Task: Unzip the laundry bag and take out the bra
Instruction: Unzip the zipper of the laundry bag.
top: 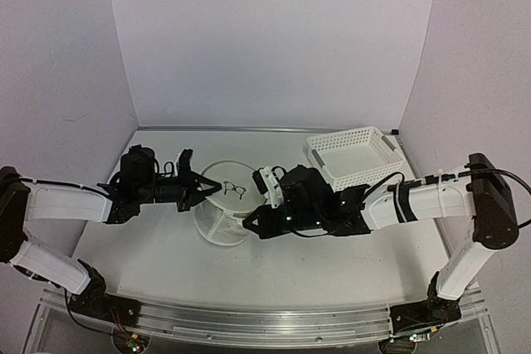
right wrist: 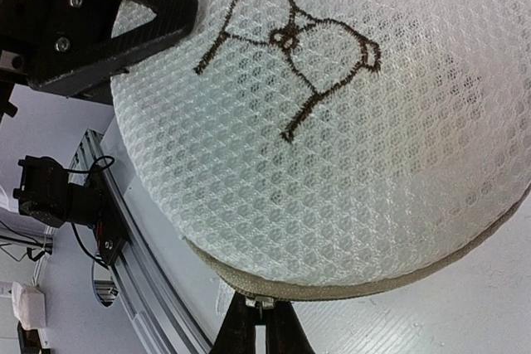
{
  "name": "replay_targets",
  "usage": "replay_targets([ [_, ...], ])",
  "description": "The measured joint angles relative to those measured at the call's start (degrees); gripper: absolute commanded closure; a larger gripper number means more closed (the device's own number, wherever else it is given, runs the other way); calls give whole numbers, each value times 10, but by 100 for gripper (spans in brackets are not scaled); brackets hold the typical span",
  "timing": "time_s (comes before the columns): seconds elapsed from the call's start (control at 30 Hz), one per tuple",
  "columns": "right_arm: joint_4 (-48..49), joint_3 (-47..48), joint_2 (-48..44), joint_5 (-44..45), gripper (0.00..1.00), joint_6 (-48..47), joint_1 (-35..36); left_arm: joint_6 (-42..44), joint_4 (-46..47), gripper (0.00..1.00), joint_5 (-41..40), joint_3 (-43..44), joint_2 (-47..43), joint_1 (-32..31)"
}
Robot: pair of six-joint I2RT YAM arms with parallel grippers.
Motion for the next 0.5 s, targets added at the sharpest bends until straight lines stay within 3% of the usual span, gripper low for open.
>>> replay_targets([
  [0.5,-43,-30,-31,-42,100,-70,-20,71,-5,100,97,27,27,1],
])
